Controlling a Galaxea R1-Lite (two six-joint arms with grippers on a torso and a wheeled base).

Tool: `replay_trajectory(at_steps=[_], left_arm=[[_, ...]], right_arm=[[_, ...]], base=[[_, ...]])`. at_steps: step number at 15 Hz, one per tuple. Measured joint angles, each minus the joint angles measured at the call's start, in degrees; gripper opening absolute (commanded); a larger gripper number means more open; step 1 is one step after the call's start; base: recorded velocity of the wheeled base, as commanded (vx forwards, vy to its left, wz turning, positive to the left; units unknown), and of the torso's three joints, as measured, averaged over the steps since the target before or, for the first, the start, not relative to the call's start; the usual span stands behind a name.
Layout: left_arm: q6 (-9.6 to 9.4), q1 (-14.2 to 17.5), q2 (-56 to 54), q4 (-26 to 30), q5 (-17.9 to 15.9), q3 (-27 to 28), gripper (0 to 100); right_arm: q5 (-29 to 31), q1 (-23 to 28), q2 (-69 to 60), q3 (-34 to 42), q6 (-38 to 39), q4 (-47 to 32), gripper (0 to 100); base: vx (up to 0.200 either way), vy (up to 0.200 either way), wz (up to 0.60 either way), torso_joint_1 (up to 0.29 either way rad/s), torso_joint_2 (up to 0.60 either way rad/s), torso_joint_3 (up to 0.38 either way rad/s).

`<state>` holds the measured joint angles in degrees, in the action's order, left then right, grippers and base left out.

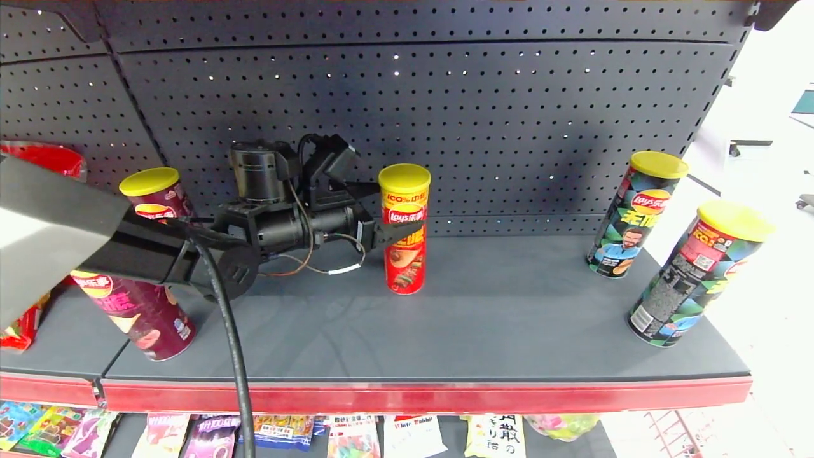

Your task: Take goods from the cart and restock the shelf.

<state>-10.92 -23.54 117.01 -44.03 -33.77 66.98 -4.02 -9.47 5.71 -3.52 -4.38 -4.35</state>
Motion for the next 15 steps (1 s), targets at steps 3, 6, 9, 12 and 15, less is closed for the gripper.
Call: replay_trajectory(at_steps=[3, 6, 9, 12, 15], left_arm=[[0.01, -0.11, 1.96, 0.13, 0.13, 2.45, 100], [0.01, -0.71, 3.19, 0.07, 0.16, 3.50, 100], [0.01, -0.90, 4.19, 0.02, 0.35, 4.61, 100], [0.01, -1.07, 5.32, 0.05, 0.40, 6.25, 0], [0.09, -1.37, 5.71, 0.11, 0.40, 6.10, 0]], right_arm=[[0.04, 0.00, 0.00, 0.00, 0.02, 0.00, 0], [0.09, -0.02, 0.00, 0.00, 0.04, 0.01, 0], [0.09, 0.00, 0.00, 0.00, 0.09, 0.04, 0], [0.09, -0.02, 0.00, 0.00, 0.09, 0.04, 0], [0.11, 0.00, 0.00, 0.00, 0.09, 0.06, 0]], base=[[0.000, 0.000, 0.00, 0.000, 0.00, 0.000], [0.000, 0.000, 0.00, 0.000, 0.00, 0.000], [0.000, 0.000, 0.00, 0.000, 0.00, 0.000], [0.000, 0.000, 0.00, 0.000, 0.00, 0.000], [0.000, 0.000, 0.00, 0.000, 0.00, 0.000]])
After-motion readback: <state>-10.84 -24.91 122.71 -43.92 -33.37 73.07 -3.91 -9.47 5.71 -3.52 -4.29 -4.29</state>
